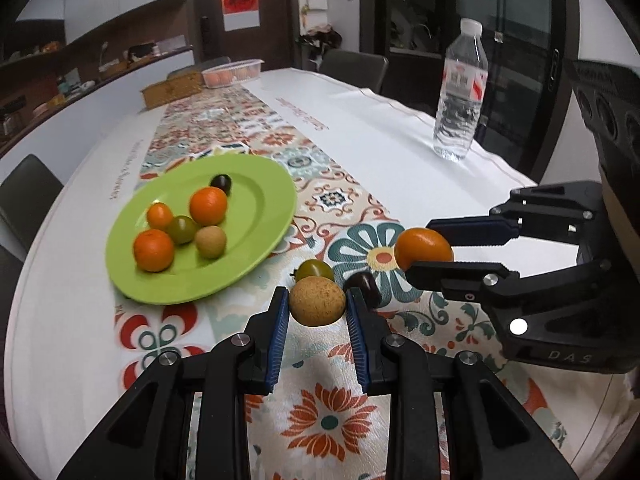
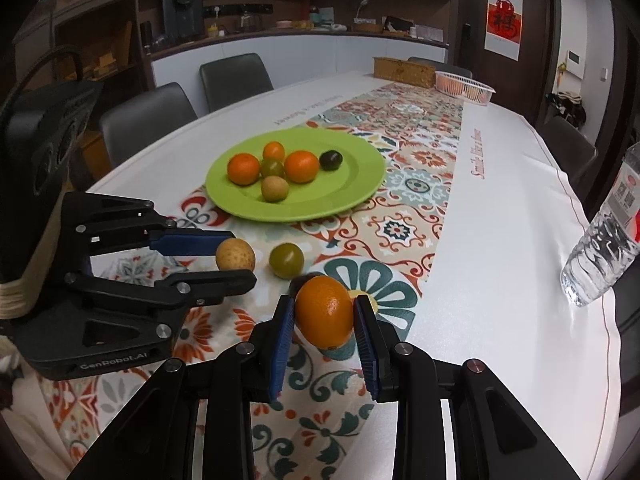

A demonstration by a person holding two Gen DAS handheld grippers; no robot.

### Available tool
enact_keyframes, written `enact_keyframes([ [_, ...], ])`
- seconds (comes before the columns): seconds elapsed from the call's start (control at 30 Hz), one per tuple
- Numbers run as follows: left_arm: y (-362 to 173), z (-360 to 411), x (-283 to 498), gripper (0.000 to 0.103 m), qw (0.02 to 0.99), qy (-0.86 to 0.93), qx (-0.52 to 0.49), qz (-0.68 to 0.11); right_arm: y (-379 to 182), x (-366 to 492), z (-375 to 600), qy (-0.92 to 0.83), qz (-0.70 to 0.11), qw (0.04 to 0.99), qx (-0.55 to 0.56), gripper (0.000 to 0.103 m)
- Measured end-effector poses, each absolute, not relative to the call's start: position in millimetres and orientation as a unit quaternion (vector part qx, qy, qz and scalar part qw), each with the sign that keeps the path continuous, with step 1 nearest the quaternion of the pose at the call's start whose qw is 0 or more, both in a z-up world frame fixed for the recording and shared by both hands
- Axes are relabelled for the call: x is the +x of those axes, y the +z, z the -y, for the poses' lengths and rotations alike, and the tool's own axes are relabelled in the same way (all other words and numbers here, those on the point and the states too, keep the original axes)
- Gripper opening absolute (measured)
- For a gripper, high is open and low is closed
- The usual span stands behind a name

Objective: Organize fruits
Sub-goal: 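Lower the tan fruit and orange onto the green plate and open both tools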

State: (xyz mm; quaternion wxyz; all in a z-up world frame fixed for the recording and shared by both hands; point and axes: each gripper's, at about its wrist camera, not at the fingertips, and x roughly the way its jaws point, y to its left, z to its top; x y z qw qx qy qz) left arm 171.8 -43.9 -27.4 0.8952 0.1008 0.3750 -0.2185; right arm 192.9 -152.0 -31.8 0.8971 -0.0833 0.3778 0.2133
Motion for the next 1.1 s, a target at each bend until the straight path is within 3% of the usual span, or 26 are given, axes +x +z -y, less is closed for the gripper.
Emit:
enact_keyframes([
  [0.63, 20.2, 10.4, 158.6, 0.029, 0.928, -0.173, 0.069, -0.321, 14.7, 192.4, 132.0, 0.220, -0.320, 0.919, -0.065, 0.031],
  [1.1, 40.3, -8.2, 199.4, 0.029, 0.937, -0.155, 0.063, -0.306, 35.8, 235.5, 115.7, 0.226, -0.307, 0.923, -0.045, 0.031],
])
